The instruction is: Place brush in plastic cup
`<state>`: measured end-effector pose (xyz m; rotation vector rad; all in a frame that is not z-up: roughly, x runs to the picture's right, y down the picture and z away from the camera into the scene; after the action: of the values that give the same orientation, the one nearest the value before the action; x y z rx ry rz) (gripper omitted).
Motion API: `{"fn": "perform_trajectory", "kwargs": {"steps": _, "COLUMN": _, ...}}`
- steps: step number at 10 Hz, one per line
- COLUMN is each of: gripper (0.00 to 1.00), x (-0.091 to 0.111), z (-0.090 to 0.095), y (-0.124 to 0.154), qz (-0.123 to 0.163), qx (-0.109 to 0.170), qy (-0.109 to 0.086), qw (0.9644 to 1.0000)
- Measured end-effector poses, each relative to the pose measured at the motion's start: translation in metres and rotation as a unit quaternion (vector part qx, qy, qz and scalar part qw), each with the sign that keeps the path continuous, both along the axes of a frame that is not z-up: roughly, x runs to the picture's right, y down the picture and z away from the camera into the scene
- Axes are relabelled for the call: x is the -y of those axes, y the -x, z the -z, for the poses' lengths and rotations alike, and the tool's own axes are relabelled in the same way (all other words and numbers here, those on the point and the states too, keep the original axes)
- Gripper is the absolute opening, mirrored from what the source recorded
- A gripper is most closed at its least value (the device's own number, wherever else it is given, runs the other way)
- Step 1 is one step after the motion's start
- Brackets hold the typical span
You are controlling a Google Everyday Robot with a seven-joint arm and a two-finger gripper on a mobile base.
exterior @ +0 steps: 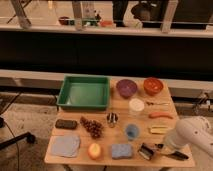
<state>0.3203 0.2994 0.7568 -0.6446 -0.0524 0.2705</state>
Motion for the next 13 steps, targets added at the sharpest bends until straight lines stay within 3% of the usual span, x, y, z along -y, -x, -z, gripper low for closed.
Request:
{"fn": "perform_trajectory", "kwargs": {"steps": 3, "gripper": 0.00, "x": 0.036, "z": 0.042, "y": 0.004, "qz": -0.005, "qx": -0.004, "qy": -0.015, "qw": 0.9999}}
{"fn": "perform_trajectory", "kwargs": {"steps": 4, "gripper": 0.00, "x": 0.058, "z": 0.066, "y": 0.005, "qz": -0.007, "qx": -0.003, "qy": -0.025, "qw": 0.9997}}
{"fn": "perform_trajectory", "kwargs": {"steps": 7, "gripper": 0.00, "x": 0.083, "z": 0.092, "y": 0.013, "qz": -0.037, "qx": 0.009, "qy": -0.043, "qw": 0.9984}}
{"fn": "perform_trajectory", "kwargs": {"steps": 10, "gripper": 0.00, "x": 0.084, "z": 0.086, "y": 0.043, "qz": -0.064, "qx": 0.033, "qy": -0.040, "qw": 0.9966}}
{"fn": "perform_trajectory", "kwargs": {"steps": 13, "gripper": 0.00, "x": 0.078, "z": 0.074, "y": 0.084, "qz": -0.070, "qx": 0.059, "qy": -0.033, "qw": 0.9952}}
